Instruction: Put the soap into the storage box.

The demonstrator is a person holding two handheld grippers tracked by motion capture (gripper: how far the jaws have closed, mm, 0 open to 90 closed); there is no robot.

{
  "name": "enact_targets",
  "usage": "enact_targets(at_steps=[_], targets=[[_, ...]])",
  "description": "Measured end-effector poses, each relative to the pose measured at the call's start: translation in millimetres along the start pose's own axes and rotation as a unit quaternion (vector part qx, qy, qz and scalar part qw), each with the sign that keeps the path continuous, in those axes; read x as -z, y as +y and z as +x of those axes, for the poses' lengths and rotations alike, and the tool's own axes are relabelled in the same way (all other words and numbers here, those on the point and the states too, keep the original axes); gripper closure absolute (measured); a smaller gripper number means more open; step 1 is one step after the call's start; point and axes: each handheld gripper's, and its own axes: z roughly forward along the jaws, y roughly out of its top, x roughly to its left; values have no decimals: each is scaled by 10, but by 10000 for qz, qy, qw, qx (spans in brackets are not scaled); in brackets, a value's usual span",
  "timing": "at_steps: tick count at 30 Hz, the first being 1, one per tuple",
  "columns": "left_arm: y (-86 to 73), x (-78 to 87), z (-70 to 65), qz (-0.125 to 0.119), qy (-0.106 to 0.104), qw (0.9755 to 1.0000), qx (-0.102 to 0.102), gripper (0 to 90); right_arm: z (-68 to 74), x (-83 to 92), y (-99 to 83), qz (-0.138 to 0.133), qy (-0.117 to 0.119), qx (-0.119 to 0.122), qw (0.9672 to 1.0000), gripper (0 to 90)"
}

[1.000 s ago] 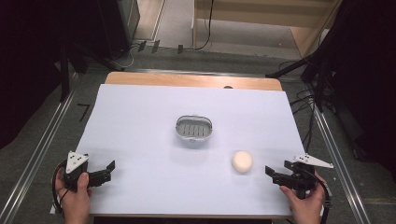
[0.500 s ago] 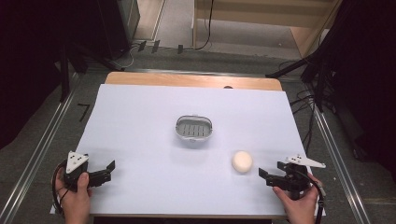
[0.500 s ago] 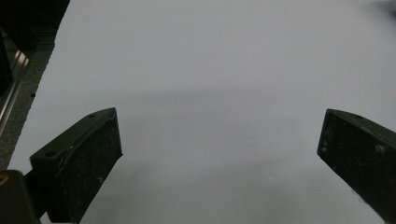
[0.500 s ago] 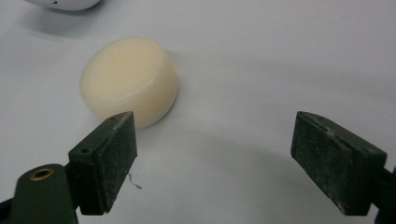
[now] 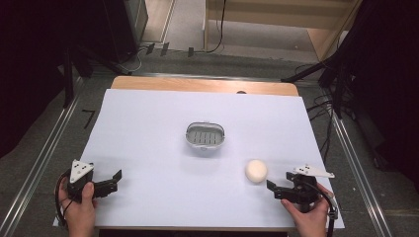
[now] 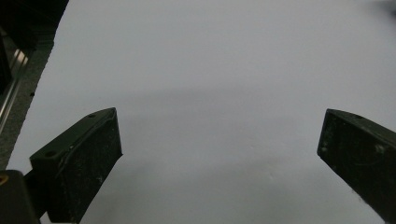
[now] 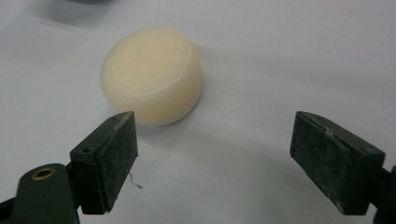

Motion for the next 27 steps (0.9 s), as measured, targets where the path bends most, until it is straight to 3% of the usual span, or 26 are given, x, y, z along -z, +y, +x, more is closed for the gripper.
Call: enact_targets(at_steps=[27], targets=[[1, -4, -5, 10, 10, 10000, -30, 4, 179, -138, 4, 172, 84, 223, 9996, 157]])
